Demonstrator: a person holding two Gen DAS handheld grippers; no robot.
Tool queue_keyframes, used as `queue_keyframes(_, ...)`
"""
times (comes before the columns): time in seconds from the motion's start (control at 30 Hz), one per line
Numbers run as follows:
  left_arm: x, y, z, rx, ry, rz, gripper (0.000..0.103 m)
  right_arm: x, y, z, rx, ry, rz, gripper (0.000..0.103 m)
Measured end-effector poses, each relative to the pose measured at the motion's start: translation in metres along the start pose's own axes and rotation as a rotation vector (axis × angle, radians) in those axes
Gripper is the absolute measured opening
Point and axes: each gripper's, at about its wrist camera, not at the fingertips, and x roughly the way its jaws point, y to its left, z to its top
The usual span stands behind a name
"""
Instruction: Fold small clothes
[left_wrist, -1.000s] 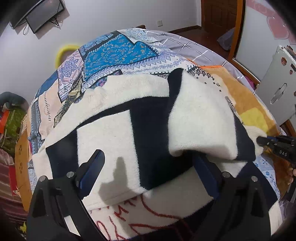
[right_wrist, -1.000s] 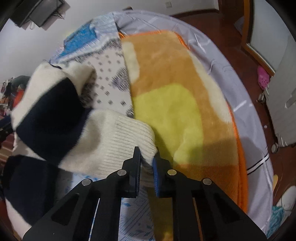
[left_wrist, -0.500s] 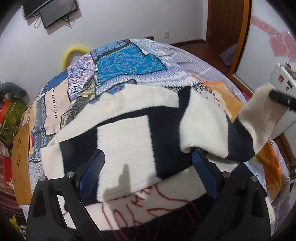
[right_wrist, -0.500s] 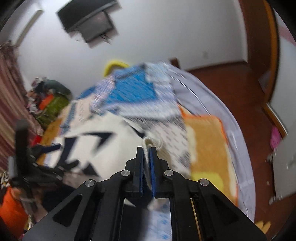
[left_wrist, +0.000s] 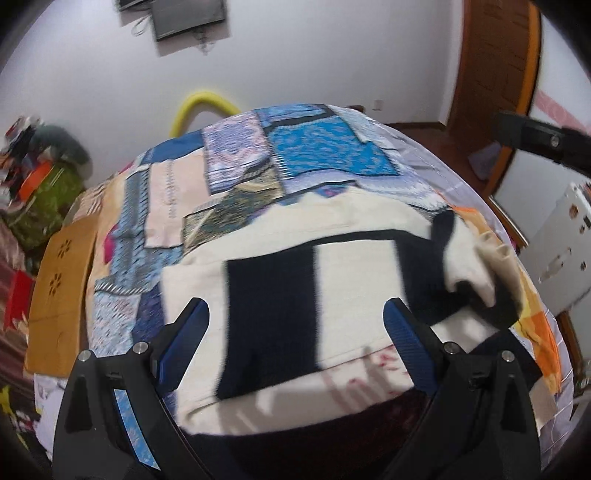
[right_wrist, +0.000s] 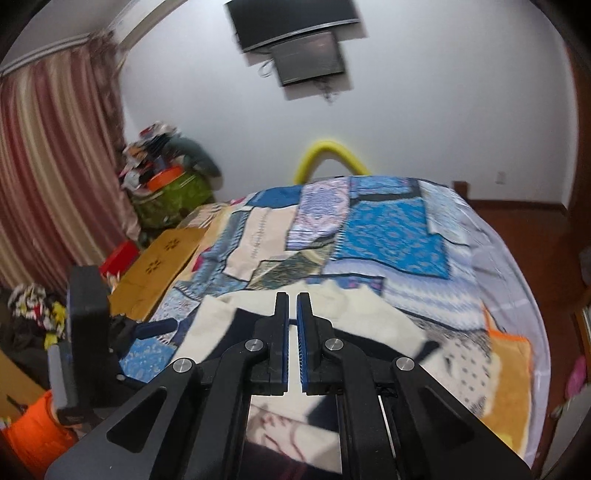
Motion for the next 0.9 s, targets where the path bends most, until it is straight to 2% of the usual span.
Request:
queue_keyframes(0.13,0.002,0.030,-0.010,-0.052,0.031,0.015,0.096,0.025,0.008,-0.008,0.003,0.049,0.008,0.004)
queue_keyframes(0.27,0.008,0.046,-0.018,-0.075,0.055,0.020,0.096,0.036,-0.009,-0.020,0.043,0.106,-0.039,0.005)
queue_keyframes(0.33,0.012,0.047,-0.020,-0.077,0.062,0.026,0.096,0.033,-0.021,-0.026,0.066,0.127,-0.065,0.009)
queue_keyframes(0.4,0.014,0.046,-0.021,-0.082,0.070,0.022,0.096,0.026,-0.040,-0.033,0.092,0.136,-0.106,0.025)
queue_keyframes(0.5,0.018,0.039,-0.020,-0.082,0.079,0.009,0.096,0.006,-0.065,-0.041,0.118,0.124,-0.161,0.039)
queue_keyframes(0.63,0.023,0.023,-0.017,-0.058,0.085,0.000,0.096,-0.019,-0.098,-0.055,0.150,0.135,-0.238,0.043)
queue_keyframes(0.7,0.026,0.015,-0.016,-0.045,0.091,-0.005,0.096,-0.031,-0.115,-0.065,0.168,0.145,-0.276,0.052)
queue_keyframes(0.9,0.034,-0.008,-0.015,-0.014,0.112,-0.014,0.096,-0.053,-0.173,-0.113,0.273,0.223,-0.391,0.055)
